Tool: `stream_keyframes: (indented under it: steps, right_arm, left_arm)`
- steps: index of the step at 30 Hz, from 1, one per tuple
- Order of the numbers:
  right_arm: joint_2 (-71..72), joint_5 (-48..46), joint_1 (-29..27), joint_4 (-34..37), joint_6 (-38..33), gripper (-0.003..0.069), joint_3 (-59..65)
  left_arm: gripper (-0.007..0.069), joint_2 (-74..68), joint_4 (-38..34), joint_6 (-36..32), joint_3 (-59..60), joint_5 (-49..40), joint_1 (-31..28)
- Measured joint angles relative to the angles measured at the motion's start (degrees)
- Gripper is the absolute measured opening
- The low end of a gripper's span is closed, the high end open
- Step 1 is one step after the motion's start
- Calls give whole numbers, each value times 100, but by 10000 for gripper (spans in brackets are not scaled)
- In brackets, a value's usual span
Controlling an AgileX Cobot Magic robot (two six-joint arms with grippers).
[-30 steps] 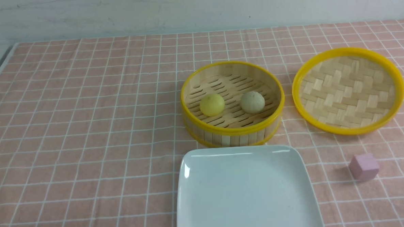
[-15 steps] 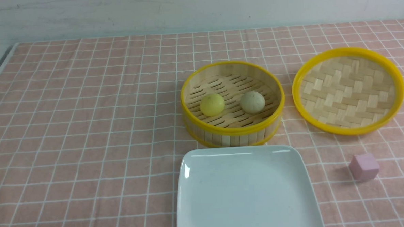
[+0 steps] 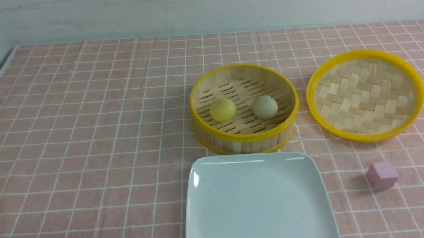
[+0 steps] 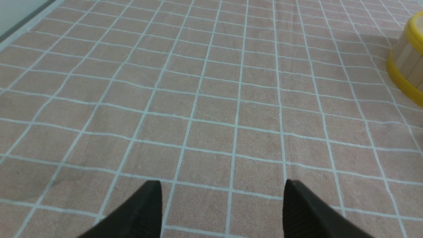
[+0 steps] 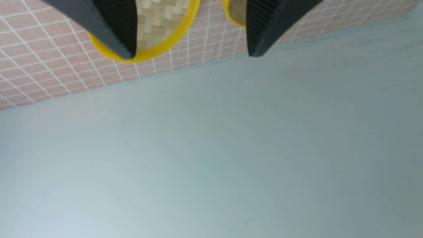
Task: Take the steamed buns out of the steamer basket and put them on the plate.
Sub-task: Use the right arm to grab the steamed stuffed bun that is closest to it
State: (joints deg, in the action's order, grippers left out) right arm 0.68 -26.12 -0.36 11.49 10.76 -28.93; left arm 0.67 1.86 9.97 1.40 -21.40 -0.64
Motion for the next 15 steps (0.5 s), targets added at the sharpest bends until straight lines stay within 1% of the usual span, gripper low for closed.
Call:
stream_keyframes:
  steps: [6, 15]
  right_arm:
    - [18, 88, 0, 133, -1, 442, 0]
    - [29, 93, 0, 133, -1, 442, 0]
  left_arm:
    - [494, 0, 0, 0, 0, 0, 0]
    - [494, 0, 0, 0, 0, 0, 0]
